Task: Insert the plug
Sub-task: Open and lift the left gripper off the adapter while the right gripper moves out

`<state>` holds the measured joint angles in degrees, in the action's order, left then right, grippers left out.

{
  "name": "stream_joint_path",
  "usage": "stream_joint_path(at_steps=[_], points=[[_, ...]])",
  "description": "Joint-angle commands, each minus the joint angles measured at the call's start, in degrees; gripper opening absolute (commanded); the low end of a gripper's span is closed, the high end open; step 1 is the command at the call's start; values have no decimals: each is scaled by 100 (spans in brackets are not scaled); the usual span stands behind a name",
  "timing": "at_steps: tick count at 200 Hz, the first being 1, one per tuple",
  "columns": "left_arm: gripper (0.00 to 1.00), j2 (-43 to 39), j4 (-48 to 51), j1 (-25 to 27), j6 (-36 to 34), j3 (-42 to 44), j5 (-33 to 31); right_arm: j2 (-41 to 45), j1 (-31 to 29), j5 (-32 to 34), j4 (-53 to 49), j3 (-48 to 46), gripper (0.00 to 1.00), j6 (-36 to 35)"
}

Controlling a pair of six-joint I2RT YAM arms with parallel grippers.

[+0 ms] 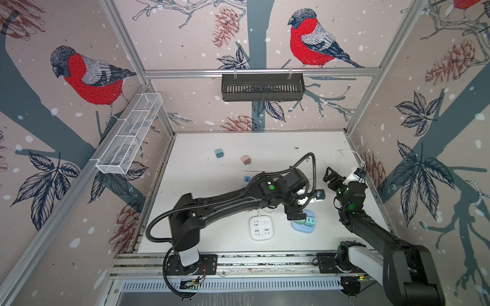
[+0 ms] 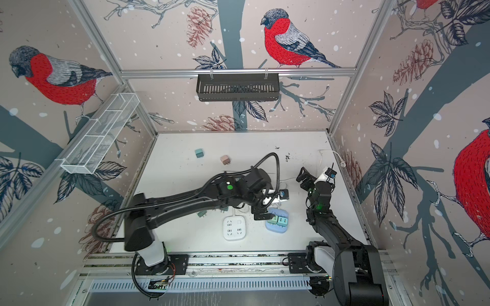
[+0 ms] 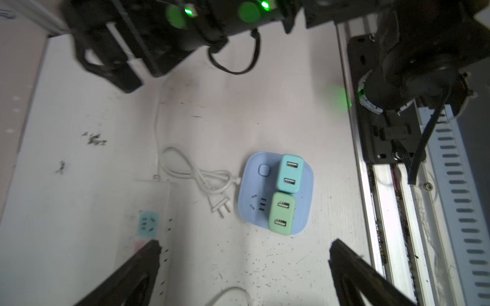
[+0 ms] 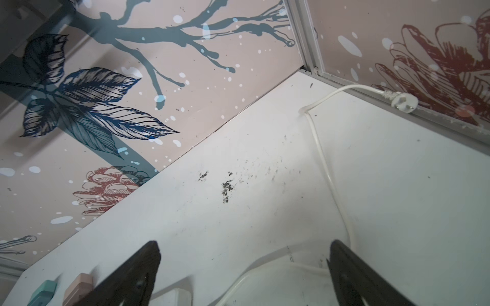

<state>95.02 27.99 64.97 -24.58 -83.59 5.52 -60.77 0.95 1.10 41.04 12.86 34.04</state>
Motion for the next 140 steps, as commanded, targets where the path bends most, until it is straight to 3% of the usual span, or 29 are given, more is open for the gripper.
stream_joint_path(at_steps=[1, 19, 36, 51, 70, 97, 123, 140], points=[[99, -1198, -1680, -457, 1204, 1113, -1088, 111, -92, -444, -61, 236, 100, -143], [99, -2455, -2741, -1039, 1944, 2434, -1855, 338, -272, -524, -1035, 871, 100, -92], [99, -3727, -3832, -1355, 2340, 3765, -2873, 674, -760, -643, -1682, 1359, 94, -134], [99, -4879, -4830, -1364, 2522, 4813, -3524, 948, -1595, -254, -2411, 1764, 90, -175], [99, -5852, -5633, -1382, 2396, 5844, -3683, 1081, -2886, 705, -3259, 2128, 89, -174], [99, -6239, -6470, -1467, 2340, 6731, -4623, 929, -4265, 1839, -4261, 2517, 87, 82], [99, -6116, -7058, -2044, 2915, 7264, -4068, 599, -5220, 2489, -4915, 2769, 85, 359], [99, -5847, -7168, -2315, 3338, 7285, -4534, 385, -5677, 2757, -5152, 2755, 85, 581]])
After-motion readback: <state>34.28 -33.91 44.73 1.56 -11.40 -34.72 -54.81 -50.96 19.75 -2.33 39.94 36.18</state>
